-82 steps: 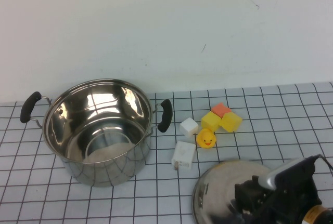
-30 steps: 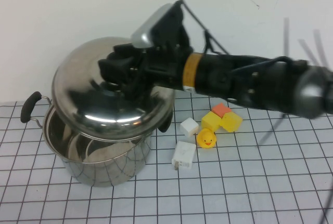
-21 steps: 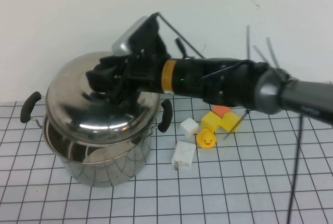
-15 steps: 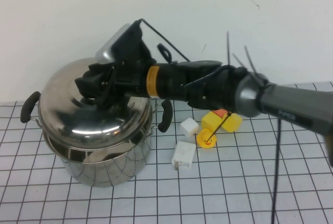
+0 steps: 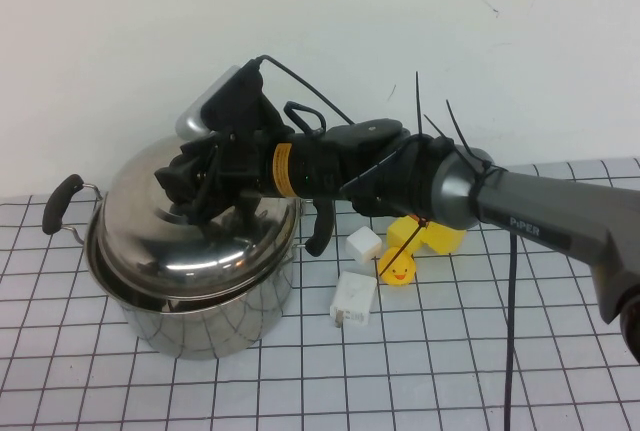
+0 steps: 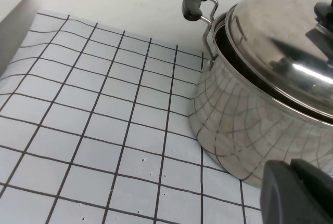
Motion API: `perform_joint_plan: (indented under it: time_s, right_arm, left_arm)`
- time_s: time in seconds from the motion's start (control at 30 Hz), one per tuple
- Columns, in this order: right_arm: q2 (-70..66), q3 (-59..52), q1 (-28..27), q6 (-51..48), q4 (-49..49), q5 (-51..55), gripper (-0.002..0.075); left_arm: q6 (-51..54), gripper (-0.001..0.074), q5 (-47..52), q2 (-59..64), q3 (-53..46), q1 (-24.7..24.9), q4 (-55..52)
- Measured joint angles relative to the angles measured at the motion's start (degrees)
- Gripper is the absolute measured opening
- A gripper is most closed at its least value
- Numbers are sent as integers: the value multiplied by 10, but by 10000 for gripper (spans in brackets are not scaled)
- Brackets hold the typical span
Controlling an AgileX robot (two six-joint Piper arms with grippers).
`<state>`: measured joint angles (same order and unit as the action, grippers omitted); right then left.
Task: Cover the pot
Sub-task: Place the pot lid on the pot
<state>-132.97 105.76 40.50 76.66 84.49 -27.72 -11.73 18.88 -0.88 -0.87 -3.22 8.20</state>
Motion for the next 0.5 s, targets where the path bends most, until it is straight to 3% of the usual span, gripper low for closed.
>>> perform_joint_plan:
  time_s: [0.5]
  right_arm:
    - [0,1,0,55,40,-21,347]
  left_arm:
    - [-2,-3,0,0,0,0,0]
